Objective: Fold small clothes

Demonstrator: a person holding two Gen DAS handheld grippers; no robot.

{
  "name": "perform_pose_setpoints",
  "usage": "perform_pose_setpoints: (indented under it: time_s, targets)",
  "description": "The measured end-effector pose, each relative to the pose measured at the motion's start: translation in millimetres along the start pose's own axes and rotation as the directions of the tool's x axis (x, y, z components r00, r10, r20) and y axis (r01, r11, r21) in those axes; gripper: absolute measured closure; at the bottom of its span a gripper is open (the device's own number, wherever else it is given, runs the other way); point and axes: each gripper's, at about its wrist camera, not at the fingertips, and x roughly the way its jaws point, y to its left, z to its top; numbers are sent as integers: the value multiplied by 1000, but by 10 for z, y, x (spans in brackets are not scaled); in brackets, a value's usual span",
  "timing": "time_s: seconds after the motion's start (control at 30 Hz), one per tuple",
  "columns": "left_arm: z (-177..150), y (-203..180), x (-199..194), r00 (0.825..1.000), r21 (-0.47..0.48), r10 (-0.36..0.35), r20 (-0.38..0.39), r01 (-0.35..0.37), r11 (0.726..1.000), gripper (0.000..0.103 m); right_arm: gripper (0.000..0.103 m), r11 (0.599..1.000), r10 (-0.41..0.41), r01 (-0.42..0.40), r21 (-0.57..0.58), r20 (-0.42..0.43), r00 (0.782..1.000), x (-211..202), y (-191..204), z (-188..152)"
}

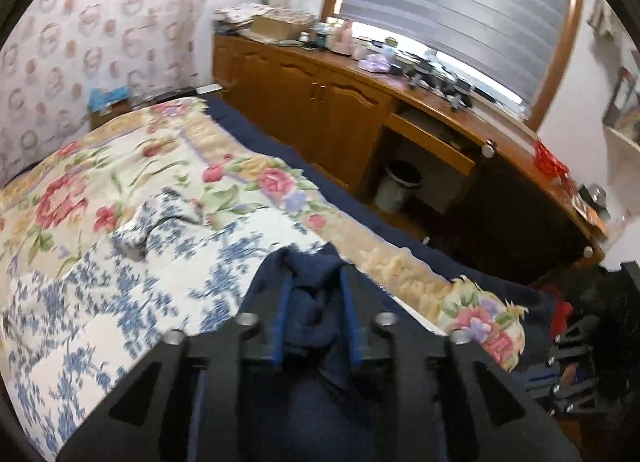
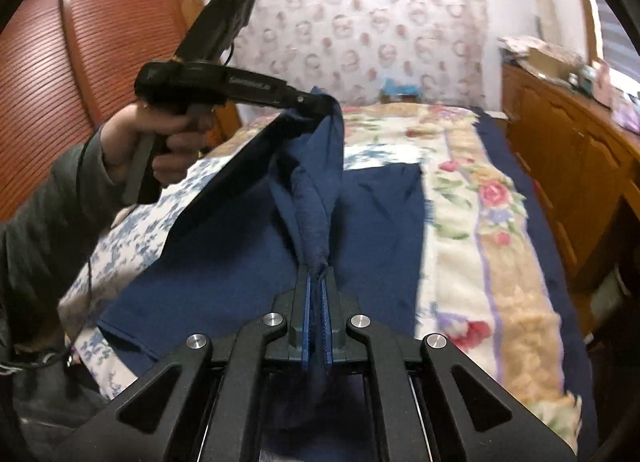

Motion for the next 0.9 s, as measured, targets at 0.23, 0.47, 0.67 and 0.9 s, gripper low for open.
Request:
perform_pose_setpoints:
  time_s: [0.23, 0.47, 0.67, 0.9]
  targets:
    - [-154, -64, -209, 1000, 75, 4, 16, -5, 997, 52, 99, 989, -143, 148, 29, -131, 981, 188, -117, -184]
    - [-616, 131, -430, 996, 92, 84, -17, -82, 992, 45, 69, 982, -188, 187, -22, -83, 979, 189, -80, 65]
    - [-1055, 374, -459, 986, 62, 154, -58, -151, 987, 45, 68, 987, -133, 124, -103, -79, 988, 483, 39, 568]
    - [-1371, 727, -423, 971, 18, 221, -87, -220, 975, 45, 67, 985, -103, 74, -153, -189, 977, 1204, 99, 914]
